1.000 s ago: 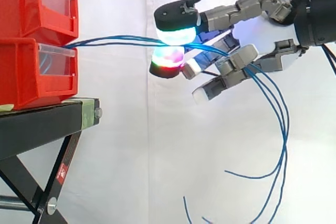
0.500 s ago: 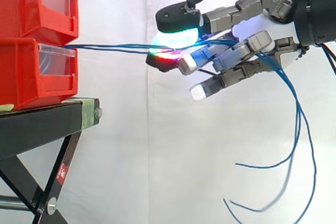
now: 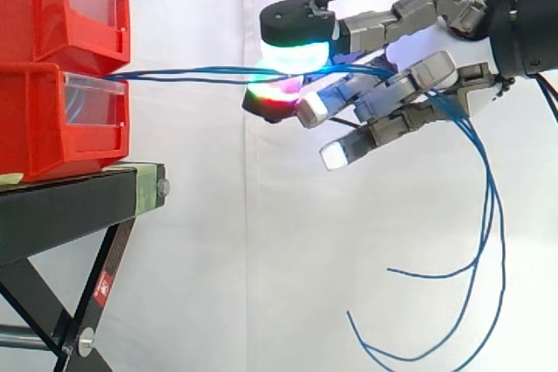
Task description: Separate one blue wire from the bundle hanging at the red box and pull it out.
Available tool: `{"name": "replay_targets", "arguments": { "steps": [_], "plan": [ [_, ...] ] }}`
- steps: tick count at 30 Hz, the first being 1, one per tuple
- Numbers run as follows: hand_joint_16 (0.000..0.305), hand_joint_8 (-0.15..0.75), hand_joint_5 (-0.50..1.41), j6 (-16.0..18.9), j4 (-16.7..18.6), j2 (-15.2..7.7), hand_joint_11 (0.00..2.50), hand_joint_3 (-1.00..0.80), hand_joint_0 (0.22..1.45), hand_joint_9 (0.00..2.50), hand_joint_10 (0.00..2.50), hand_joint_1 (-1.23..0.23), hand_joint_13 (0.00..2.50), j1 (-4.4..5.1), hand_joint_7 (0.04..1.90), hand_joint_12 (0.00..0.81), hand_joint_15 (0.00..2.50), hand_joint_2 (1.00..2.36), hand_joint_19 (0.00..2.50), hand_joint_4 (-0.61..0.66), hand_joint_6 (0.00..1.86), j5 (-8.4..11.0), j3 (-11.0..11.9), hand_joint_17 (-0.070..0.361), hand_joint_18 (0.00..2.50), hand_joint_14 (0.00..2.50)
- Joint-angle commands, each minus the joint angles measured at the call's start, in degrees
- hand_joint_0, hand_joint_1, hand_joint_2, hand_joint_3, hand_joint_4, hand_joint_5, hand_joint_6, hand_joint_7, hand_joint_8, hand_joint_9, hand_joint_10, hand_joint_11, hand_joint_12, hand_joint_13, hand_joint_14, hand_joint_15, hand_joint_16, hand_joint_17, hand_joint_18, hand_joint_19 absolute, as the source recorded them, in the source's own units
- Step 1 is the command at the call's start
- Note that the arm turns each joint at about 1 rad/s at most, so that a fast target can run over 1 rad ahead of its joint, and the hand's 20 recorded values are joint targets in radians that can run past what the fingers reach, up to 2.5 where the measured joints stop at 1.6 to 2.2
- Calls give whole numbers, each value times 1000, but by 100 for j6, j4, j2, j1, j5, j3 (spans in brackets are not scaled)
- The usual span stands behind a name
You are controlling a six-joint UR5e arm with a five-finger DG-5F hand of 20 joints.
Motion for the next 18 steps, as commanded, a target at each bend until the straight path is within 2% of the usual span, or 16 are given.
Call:
{"name": "replay_targets", "arguments": {
  "steps": [1, 6, 8, 18],
  "plan": [
    [42, 360, -248, -606, -191, -4, 1291, -487, 601, 969, 15, -801, 1260, -20, 1040, 292, 659, 1001, 751, 230, 859, -16, -7, 95, 753, 2287],
    [42, 362, -247, -1125, -297, -4, 1298, -479, 609, 979, 14, -791, 1262, -37, 1035, 287, 647, 1002, 751, 229, 858, -25, -7, 95, 754, 2295],
    [42, 361, -244, -1212, -297, -4, 1305, -464, 621, 1015, 13, -772, 1278, -37, 1031, 283, 646, 1003, 761, 226, 857, -25, -7, 95, 765, 2302],
    [45, 365, -238, -1221, -227, -4, 1294, -445, 593, 1037, 13, -687, 1287, -28, 1042, 296, 656, 1005, 776, 229, 854, -8, 2, 102, 783, 2335]
  ]
}}
